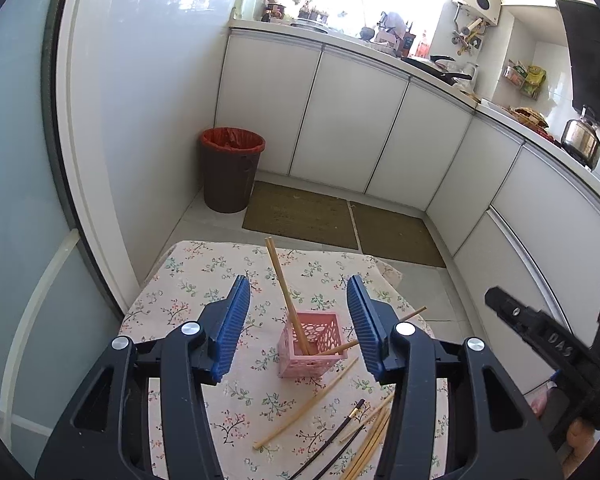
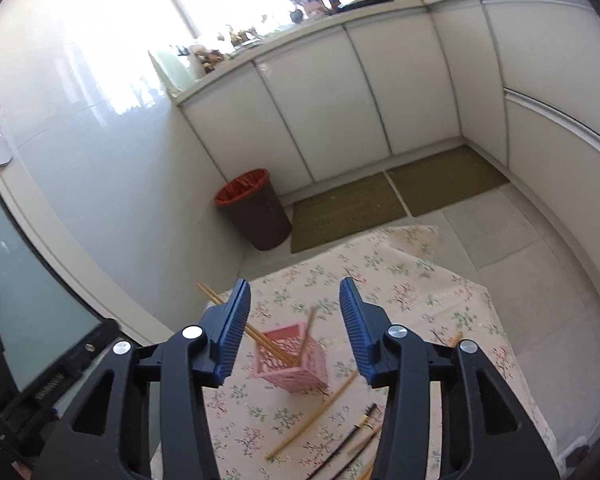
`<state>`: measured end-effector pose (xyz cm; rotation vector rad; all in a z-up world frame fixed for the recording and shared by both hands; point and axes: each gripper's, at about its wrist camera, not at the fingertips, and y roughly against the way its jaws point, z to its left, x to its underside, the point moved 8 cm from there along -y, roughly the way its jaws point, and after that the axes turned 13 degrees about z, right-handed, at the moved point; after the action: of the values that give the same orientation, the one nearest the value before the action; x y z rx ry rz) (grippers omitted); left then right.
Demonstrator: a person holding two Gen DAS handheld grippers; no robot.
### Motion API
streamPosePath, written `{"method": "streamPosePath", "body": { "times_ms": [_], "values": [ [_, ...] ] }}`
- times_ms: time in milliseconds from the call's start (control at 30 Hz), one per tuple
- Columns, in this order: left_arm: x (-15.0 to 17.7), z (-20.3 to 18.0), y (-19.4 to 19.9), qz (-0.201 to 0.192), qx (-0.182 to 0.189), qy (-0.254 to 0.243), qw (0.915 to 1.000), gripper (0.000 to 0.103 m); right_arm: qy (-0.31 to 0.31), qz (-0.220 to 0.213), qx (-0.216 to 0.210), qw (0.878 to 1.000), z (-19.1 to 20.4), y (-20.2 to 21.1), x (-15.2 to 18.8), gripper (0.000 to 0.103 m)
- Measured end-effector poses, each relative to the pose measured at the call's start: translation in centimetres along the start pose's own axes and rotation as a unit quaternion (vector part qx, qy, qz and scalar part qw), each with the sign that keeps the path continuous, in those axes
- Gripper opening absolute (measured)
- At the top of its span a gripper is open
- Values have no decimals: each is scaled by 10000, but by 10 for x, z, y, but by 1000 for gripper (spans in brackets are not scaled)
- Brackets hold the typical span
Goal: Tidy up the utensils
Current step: 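Grasp another wooden chopstick from the table with the right tool, then carry the chopstick upright over the pink holder and open the right tool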
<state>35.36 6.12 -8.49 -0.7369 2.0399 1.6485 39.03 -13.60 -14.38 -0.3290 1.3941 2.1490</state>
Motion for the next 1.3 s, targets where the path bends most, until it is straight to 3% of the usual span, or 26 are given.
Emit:
{"method": "streamPosePath", "body": {
  "times_ms": [67, 133, 167, 300, 467, 533, 600, 633, 667, 833, 900, 1100, 1300],
  "values": [
    [1, 1, 4, -45, -19, 17, 10000, 55, -566, 707, 390, 9951, -46, -38, 11, 52],
    [1, 3, 11, -149, 0, 63, 9999, 60, -1179, 1787, 733, 9741, -94, -90, 35, 52],
    [1, 4, 14, -200, 19, 70, 9998, 64, -1505, 2126, 848, 9617, -115, -109, 46, 51],
    [-2, 3, 22, -338, 95, 63, 9994, 66, -2366, 2523, 1097, 9319, -164, -160, 67, 50],
    [-1, 1, 15, -290, 94, -4, 9995, 68, -2769, 2586, 1284, 9165, -177, -196, 62, 51],
    [0, 3, 10, -239, 81, 19, 9997, 68, -2687, 2413, 1470, 9209, -173, -202, 51, 53],
    [1, 5, 6, -186, 68, 46, 9998, 68, -2568, 2361, 1771, 9203, -172, -206, 45, 46],
    [2, 6, 5, -165, 65, 52, 9998, 68, -2452, 2343, 2047, 9182, -173, -206, 44, 20],
    [3, 7, 4, -152, 63, 49, 9999, 68, -2424, 2298, 2076, 9194, -174, -207, 42, 11],
    [5, 11, 1, -102, 38, 41, 9999, 68, -2780, 1935, 1466, 9294, -179, -190, 38, 8],
    [5, 15, 2, -97, 56, 97, 9999, 68, -2625, 1665, 1337, 9410, -172, -167, 28, 8],
    [1, 20, 15, -226, 145, 212, 9994, 68, -1491, 684, 1086, 9805, -111, -60, -10, 8],
    [0, 20, 26, -303, 245, 237, 9990, 68, -459, -101, 875, 9951, -36, 41, -32, 8]
  ]
}}
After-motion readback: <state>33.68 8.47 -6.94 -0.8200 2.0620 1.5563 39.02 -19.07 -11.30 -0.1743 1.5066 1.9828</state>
